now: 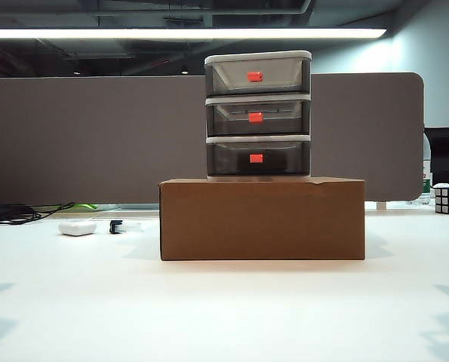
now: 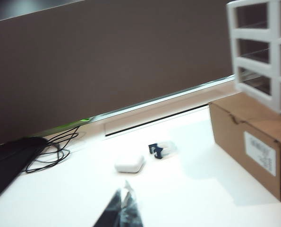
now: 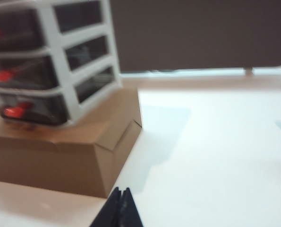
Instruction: Open the third layer of the drawer on the table, pick up a pack of napkins on the table and put it in, and finally close the drawer.
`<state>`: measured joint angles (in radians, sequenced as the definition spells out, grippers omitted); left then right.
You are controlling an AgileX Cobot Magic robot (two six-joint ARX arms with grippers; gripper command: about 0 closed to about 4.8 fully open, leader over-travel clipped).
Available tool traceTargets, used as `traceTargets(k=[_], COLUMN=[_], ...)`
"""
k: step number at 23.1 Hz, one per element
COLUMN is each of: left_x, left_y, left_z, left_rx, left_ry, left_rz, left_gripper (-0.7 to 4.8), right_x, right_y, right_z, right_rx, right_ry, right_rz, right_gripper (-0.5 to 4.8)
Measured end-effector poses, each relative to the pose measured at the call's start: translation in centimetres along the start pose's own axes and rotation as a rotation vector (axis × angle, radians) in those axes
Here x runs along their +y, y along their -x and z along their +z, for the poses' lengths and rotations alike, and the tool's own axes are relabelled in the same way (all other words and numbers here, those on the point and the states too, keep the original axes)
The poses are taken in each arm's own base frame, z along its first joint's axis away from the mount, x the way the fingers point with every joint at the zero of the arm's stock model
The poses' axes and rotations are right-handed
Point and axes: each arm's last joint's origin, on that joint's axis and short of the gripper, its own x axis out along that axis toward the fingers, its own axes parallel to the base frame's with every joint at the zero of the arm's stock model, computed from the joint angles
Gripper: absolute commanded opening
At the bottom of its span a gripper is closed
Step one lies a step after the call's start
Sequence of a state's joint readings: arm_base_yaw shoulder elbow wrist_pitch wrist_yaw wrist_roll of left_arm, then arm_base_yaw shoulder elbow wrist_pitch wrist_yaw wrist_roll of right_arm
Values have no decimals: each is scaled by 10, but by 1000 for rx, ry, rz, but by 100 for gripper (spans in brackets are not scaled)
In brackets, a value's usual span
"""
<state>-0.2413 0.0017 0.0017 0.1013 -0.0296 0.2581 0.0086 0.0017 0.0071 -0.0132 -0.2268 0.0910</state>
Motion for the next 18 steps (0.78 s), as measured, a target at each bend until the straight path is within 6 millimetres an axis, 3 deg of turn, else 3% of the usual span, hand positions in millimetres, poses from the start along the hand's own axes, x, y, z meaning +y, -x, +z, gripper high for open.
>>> traceTargets(k=[18], left_x=[-1], left_y=[0], left_z=[-5], left_rx=[50], left_ry=[3], left_rz=[-5], left_gripper=[-2], right_x=[0], right_y=[0], right_z=[-3], right_rx=[29], right_ry=[-13], right_rz=[0], right_gripper=[-4])
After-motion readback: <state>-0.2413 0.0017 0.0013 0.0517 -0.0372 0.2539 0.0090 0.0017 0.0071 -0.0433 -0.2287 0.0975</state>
